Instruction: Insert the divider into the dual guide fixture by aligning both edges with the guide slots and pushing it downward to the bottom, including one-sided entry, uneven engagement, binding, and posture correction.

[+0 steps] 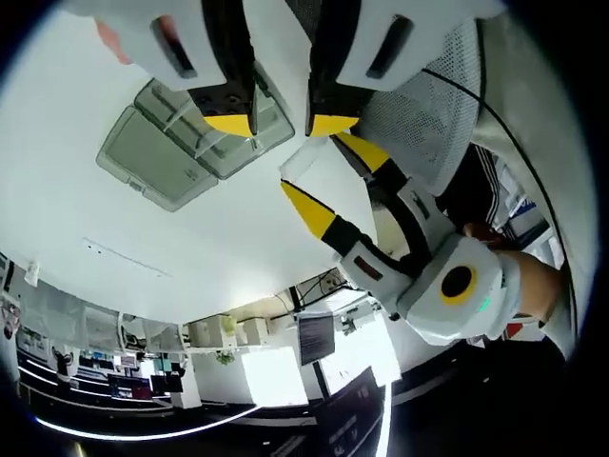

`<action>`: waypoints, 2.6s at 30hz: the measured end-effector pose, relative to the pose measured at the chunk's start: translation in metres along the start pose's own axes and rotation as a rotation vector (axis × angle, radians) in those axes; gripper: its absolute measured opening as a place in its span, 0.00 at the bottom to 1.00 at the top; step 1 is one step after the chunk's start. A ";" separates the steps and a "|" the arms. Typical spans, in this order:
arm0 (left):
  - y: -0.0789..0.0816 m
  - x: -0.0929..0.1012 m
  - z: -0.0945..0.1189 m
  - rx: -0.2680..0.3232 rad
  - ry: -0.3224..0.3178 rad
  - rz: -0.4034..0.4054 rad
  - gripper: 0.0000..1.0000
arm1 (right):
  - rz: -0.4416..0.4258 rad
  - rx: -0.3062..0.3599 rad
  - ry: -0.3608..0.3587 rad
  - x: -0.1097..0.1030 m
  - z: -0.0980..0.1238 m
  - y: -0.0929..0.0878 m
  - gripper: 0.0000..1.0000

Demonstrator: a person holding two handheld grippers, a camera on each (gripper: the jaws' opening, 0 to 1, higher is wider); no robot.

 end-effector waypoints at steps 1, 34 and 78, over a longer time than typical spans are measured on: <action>0.001 0.000 -0.001 0.004 0.008 0.002 0.29 | -0.008 0.002 0.003 0.000 0.000 0.000 0.16; 0.015 -0.002 -0.004 0.028 0.117 -0.003 0.29 | -0.160 0.036 0.079 0.000 0.002 0.003 0.02; 0.018 -0.005 -0.004 0.026 0.177 -0.005 0.30 | -0.339 0.092 0.122 0.004 0.003 0.003 0.00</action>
Point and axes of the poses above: the point that each gripper's makers call its tool centre point, and the gripper's own axes: z roughly backward along the fingers, x roughly to its right, y roughly out of its top, the point moved 9 cm from there along z, roughly backward along the fingers, and after that the axes turned 9 degrees about -x, right-handed, at the moved point
